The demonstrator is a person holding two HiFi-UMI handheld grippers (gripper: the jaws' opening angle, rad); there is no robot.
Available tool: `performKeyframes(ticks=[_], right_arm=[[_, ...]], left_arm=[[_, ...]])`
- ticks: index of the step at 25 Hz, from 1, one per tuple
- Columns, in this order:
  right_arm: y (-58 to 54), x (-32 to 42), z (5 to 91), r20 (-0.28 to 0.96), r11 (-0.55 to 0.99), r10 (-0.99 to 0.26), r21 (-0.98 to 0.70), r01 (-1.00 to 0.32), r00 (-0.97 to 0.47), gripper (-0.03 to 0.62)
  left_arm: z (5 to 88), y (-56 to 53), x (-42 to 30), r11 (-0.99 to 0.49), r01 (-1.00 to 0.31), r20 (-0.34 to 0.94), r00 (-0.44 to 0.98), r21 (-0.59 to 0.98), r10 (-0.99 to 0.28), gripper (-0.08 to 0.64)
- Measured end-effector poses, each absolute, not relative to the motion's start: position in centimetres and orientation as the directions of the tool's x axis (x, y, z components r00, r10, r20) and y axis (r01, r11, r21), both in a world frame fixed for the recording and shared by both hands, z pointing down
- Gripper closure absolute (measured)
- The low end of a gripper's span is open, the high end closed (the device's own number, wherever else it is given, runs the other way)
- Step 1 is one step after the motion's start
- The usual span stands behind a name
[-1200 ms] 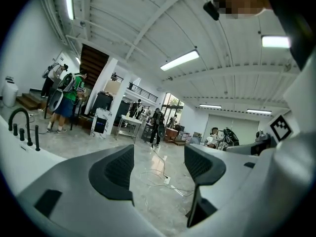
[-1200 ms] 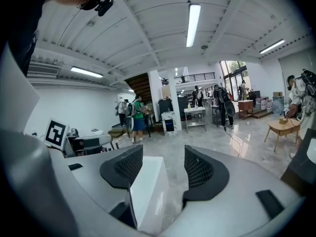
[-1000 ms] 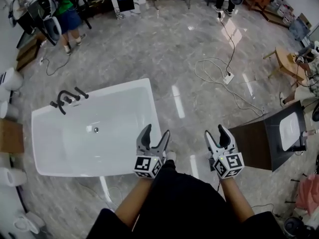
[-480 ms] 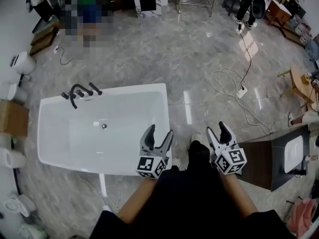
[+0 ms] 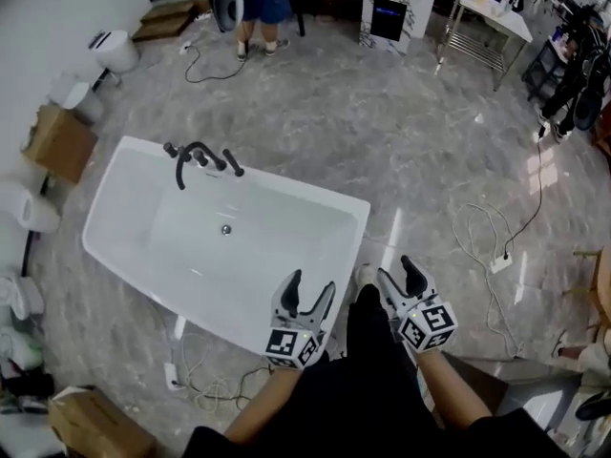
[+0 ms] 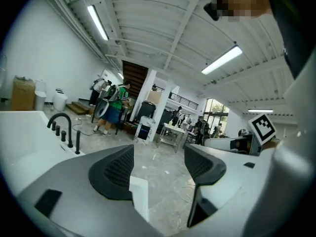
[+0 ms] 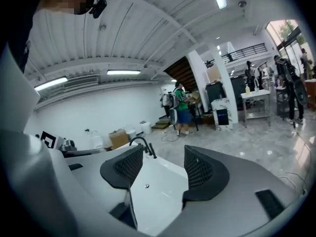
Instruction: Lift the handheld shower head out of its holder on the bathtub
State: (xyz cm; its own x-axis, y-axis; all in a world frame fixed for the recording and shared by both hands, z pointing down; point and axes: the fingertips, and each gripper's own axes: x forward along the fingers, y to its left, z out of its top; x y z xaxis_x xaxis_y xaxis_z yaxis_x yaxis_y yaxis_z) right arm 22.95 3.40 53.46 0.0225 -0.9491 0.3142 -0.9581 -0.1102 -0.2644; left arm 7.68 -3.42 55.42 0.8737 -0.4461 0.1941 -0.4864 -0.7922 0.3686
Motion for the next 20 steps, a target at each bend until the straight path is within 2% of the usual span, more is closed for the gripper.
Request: performKeyframes(ticks=[10, 20], right_arm=[[-9.2, 25.2, 53.3, 0.326, 0.194, -0.896, -0.322, -0.927, -0.300, 0.360], [-14.6, 26.6, 52.8, 0.328, 0.317, -0.845, -0.330, -0.889, -0.422, 0.360]], left_arm=[[54.0, -11.0, 8.2, -0.614, -0.723, 0.272, 0.689, 0.316, -0.671, 0.264], [53.3, -14.3, 9.8, -0.534, -0.788, 0.297, 0.612, 0.307, -0.733, 0.264]])
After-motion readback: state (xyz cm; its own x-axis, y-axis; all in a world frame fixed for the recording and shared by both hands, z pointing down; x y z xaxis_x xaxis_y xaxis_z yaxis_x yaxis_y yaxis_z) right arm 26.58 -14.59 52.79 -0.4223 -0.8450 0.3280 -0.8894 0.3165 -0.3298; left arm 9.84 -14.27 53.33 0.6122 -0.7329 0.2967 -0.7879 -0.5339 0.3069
